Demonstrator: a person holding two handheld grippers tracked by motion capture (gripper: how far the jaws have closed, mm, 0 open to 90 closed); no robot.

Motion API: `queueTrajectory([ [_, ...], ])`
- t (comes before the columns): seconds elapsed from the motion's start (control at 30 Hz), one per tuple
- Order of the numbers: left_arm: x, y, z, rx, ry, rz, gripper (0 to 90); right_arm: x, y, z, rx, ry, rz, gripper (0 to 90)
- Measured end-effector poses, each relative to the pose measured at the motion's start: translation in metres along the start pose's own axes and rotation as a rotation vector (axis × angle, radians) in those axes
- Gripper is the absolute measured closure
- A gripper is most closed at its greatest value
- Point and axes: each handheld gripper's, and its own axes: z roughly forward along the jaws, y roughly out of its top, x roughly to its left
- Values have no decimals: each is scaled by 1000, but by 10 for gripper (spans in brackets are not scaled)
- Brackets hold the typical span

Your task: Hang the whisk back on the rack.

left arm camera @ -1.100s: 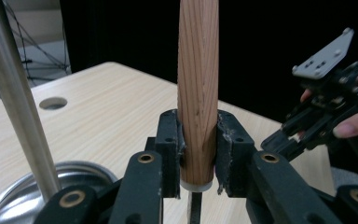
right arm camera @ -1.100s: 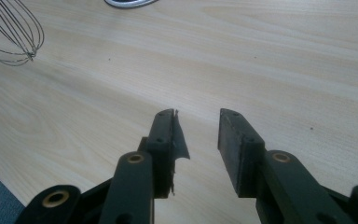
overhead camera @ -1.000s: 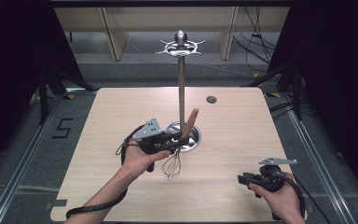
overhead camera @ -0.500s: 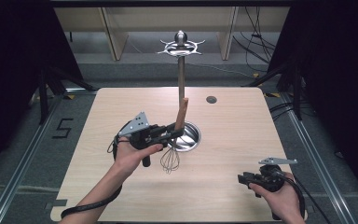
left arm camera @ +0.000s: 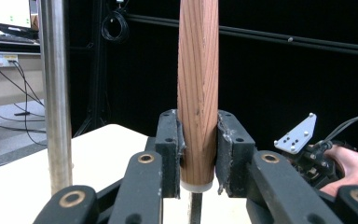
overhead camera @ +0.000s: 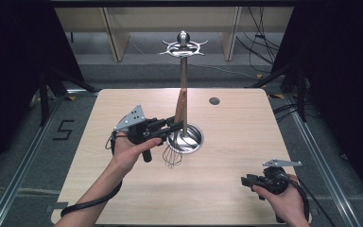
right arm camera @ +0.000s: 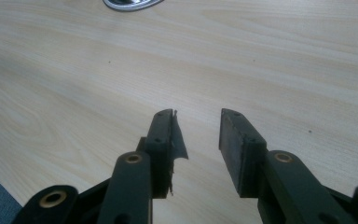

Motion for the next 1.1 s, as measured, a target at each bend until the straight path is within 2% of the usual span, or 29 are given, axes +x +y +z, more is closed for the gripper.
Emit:
queueTrajectory([
  [0.47, 7, 13, 3, -25, 8, 6, 721, 0, 0, 0, -1, 1, 0, 660],
  [0.53, 9, 16, 4, -28, 8, 9, 721, -1, 0, -1, 0, -13, -10, 660],
  [0.57, 9, 16, 5, -35, 6, 3, 721, 2, 0, -1, 7, -7, 26, 659],
  [0.67, 10, 19, 5, -33, 10, 6, 721, 2, 0, -1, 7, -9, 22, 659],
  [0.73, 10, 20, 6, -37, 6, 2, 721, 1, 0, -1, 7, -21, 16, 660],
  [0.87, 10, 24, 7, -38, -2, 9, 721, 1, 0, -1, 6, -20, 14, 660],
  [0.9, 10, 24, 7, -40, -4, 9, 721, 1, 0, -1, 3, -4, 20, 660],
  [1.1, 12, 30, 7, -52, -19, 6, 721, 1, 0, -1, 7, -15, 15, 660],
])
